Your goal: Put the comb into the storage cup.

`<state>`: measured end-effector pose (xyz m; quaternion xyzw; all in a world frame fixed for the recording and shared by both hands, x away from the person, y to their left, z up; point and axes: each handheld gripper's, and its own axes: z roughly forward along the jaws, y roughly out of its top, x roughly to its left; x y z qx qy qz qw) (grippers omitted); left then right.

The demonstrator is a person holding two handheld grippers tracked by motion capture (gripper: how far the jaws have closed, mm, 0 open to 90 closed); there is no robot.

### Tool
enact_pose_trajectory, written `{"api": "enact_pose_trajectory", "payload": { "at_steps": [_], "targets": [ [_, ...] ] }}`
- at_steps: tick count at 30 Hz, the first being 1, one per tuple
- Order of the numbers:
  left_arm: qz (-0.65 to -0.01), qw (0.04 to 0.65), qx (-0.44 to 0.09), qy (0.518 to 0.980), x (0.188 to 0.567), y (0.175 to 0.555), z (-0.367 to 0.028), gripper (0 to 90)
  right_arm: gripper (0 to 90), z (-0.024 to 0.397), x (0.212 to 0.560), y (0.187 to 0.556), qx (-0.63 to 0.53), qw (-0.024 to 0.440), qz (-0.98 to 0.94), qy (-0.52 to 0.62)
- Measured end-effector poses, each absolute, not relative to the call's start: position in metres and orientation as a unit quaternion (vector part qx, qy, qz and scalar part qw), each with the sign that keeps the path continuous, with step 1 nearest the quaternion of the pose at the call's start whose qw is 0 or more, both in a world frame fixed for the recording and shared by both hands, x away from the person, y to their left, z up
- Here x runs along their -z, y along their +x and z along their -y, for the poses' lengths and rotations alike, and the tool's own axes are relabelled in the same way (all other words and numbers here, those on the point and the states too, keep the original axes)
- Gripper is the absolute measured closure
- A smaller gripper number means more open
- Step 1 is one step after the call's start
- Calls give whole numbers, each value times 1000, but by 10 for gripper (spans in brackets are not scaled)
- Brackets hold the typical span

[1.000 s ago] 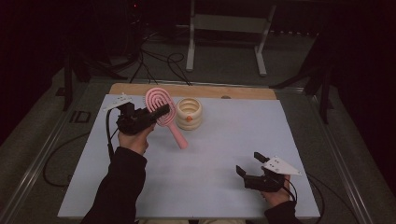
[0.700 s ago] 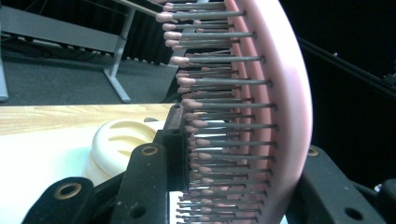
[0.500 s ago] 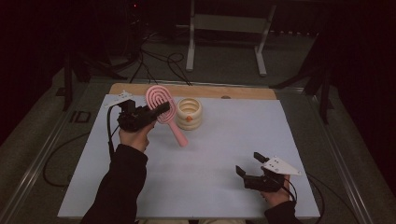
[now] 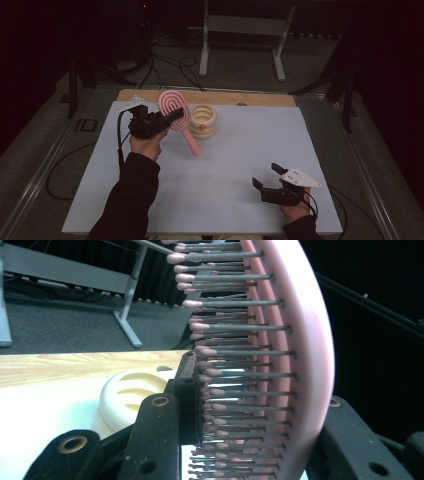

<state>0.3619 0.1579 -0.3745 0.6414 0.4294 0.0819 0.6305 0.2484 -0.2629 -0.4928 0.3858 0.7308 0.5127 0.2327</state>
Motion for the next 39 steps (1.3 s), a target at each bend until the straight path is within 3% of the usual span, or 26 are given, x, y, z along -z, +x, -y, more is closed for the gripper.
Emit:
{"api": "enact_pose_trajectory", "payload": {
  "at_steps": [39],
  "targets": [
    [-452, 633, -83, 623, 367, 383, -162, 648, 106, 262, 494, 249, -512, 230, -733, 384]
  ]
}}
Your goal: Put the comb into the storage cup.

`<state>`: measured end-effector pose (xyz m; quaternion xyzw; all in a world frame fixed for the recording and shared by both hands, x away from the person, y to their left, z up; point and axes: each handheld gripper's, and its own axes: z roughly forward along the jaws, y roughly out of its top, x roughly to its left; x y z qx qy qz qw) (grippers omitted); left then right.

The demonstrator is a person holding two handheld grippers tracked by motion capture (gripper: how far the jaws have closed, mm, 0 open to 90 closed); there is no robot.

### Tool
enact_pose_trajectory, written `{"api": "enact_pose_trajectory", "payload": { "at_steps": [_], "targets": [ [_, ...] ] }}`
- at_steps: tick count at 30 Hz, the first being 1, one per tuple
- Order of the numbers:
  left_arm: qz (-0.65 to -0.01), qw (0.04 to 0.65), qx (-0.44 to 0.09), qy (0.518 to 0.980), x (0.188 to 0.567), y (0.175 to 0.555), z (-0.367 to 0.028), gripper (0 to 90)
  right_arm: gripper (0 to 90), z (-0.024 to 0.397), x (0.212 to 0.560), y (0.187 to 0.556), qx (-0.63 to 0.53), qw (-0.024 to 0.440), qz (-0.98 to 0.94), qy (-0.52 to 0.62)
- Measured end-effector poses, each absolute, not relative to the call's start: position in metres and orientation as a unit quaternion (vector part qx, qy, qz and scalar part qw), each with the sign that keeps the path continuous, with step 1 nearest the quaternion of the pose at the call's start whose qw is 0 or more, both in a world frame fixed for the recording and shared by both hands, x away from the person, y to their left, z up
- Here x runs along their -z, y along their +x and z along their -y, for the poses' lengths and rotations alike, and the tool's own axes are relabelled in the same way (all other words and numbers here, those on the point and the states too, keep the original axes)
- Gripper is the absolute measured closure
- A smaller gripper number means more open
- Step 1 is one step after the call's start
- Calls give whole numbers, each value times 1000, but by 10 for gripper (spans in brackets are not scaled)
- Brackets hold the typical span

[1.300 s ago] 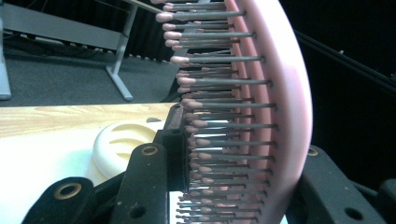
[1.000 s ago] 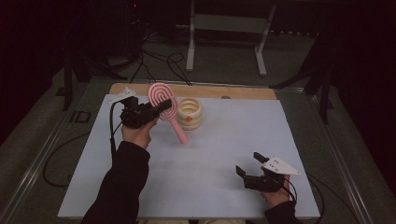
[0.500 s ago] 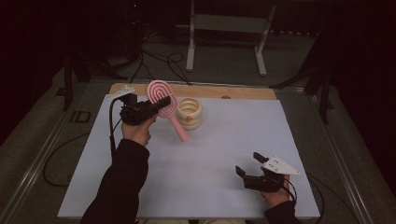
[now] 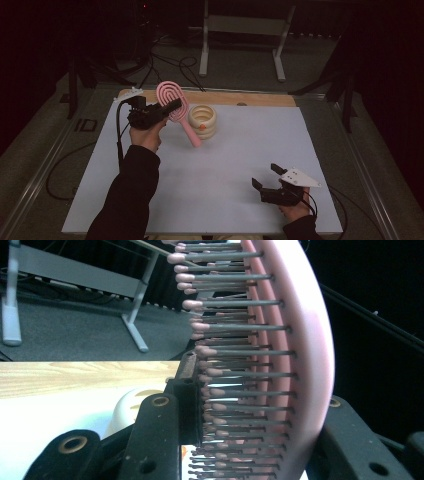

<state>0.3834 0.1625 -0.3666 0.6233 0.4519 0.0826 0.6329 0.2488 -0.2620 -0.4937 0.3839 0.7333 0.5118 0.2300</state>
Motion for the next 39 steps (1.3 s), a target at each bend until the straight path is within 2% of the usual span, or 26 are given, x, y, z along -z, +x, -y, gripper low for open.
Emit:
{"api": "enact_pose_trajectory", "payload": {
  "at_steps": [18, 39],
  "targets": [
    [-462, 636, -86, 612, 366, 391, -168, 647, 106, 261, 494, 249, -512, 227, -734, 384],
    [-465, 623, -108, 620, 354, 403, -167, 648, 106, 262, 494, 249, -512, 228, -733, 385]
  ]
}}
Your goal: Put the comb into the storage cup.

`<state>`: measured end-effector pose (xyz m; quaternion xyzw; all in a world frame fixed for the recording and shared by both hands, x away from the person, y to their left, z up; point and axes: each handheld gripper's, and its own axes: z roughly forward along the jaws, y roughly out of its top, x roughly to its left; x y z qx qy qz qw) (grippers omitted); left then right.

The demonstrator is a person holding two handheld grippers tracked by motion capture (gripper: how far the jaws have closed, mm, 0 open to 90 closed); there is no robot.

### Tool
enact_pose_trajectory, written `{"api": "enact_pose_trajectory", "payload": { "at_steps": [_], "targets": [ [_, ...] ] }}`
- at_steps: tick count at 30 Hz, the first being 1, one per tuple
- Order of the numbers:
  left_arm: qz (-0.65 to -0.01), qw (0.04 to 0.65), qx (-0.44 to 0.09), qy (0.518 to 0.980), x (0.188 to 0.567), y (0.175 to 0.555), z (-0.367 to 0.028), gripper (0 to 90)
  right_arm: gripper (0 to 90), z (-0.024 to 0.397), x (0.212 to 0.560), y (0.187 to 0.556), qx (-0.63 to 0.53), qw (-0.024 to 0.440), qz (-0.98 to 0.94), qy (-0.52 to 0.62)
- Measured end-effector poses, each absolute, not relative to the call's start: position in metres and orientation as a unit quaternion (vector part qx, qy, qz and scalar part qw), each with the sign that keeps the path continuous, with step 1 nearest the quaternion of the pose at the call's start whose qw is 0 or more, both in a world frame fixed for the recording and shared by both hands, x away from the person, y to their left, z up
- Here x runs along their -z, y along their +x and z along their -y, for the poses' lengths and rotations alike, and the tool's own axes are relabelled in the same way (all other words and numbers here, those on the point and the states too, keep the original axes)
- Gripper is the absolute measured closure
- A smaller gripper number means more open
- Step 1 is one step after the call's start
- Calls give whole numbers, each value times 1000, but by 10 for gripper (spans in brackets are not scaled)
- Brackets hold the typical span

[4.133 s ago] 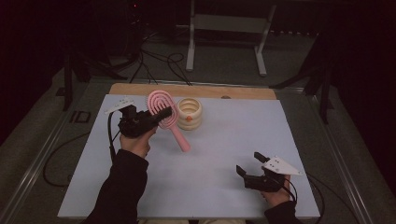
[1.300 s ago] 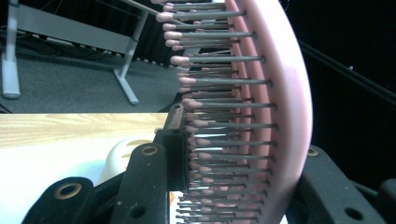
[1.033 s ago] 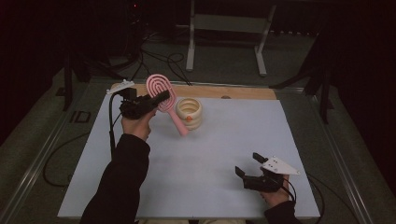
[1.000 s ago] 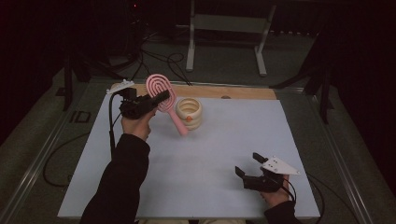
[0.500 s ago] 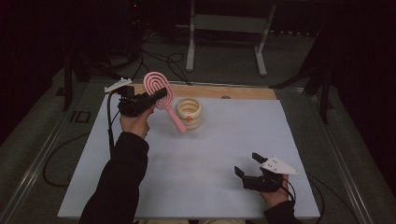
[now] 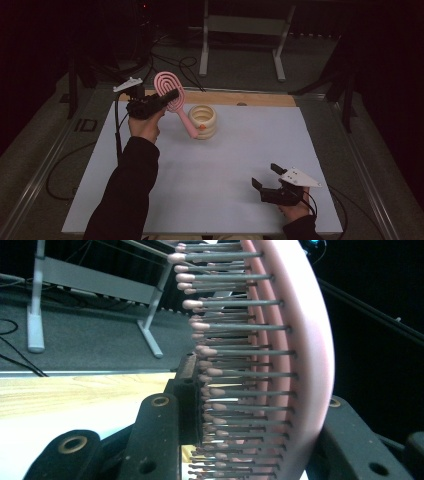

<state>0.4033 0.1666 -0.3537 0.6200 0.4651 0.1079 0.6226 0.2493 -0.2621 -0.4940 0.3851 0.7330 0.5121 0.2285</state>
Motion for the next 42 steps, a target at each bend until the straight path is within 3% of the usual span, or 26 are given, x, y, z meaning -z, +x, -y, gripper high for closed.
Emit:
{"api": "enact_pose_trajectory", "payload": {
  "at_steps": [42],
  "targets": [
    [-482, 620, -122, 607, 342, 426, -167, 647, 106, 262, 494, 250, -514, 225, -733, 384]
  ]
}}
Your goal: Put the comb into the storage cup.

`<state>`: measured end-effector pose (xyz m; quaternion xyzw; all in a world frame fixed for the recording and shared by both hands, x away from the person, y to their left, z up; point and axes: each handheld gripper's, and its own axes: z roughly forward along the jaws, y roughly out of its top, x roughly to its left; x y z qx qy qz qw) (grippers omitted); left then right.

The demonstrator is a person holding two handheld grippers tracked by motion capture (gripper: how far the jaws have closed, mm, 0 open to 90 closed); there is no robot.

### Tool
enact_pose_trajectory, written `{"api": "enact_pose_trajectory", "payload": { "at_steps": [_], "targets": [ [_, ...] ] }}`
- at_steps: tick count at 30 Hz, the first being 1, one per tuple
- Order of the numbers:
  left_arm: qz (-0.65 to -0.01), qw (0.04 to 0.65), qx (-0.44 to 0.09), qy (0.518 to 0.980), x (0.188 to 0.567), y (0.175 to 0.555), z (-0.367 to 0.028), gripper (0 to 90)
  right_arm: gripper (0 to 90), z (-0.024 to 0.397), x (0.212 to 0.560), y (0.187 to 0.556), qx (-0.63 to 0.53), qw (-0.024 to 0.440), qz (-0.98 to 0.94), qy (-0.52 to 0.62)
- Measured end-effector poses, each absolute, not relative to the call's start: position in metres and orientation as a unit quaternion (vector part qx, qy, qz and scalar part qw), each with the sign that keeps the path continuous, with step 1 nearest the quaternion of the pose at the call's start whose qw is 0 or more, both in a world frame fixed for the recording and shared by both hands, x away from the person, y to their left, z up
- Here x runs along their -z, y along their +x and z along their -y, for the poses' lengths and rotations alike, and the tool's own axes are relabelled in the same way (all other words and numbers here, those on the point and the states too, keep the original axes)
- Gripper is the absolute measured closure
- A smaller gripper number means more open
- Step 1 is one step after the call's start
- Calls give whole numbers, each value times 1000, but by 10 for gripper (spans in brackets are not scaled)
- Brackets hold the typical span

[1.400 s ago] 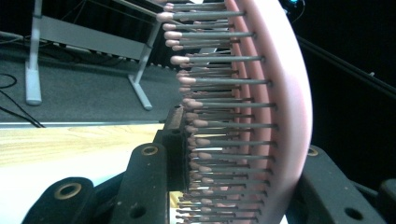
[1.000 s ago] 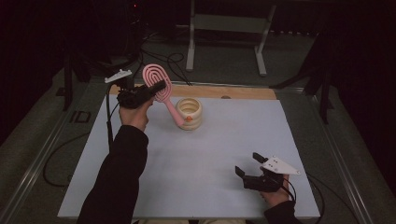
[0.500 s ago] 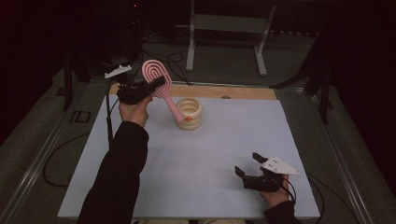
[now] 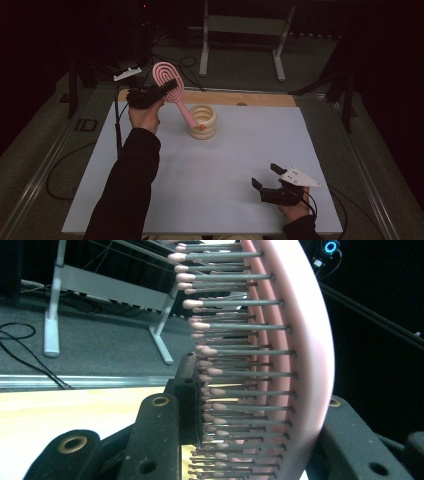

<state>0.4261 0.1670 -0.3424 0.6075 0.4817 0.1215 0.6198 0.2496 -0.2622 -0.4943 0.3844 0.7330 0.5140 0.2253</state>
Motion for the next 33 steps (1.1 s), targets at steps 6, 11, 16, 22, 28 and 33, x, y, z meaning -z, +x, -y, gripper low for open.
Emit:
{"api": "enact_pose_trajectory", "payload": {
  "at_steps": [6, 11, 16, 22, 28, 33],
  "targets": [
    [-482, 617, -125, 609, 342, 428, -162, 648, 106, 262, 494, 249, -514, 226, -732, 385],
    [-482, 618, -129, 608, 340, 429, -161, 648, 106, 263, 494, 249, -514, 226, -732, 385],
    [-485, 622, -130, 601, 340, 430, -161, 647, 106, 261, 494, 249, -514, 226, -733, 384],
    [-489, 621, -131, 599, 342, 432, -161, 648, 106, 261, 494, 249, -514, 226, -733, 385],
    [-492, 622, -133, 595, 343, 434, -160, 647, 106, 261, 494, 249, -514, 226, -732, 385],
    [-495, 625, -132, 589, 346, 437, -158, 647, 106, 260, 495, 249, -515, 224, -733, 385]
  ]
}}
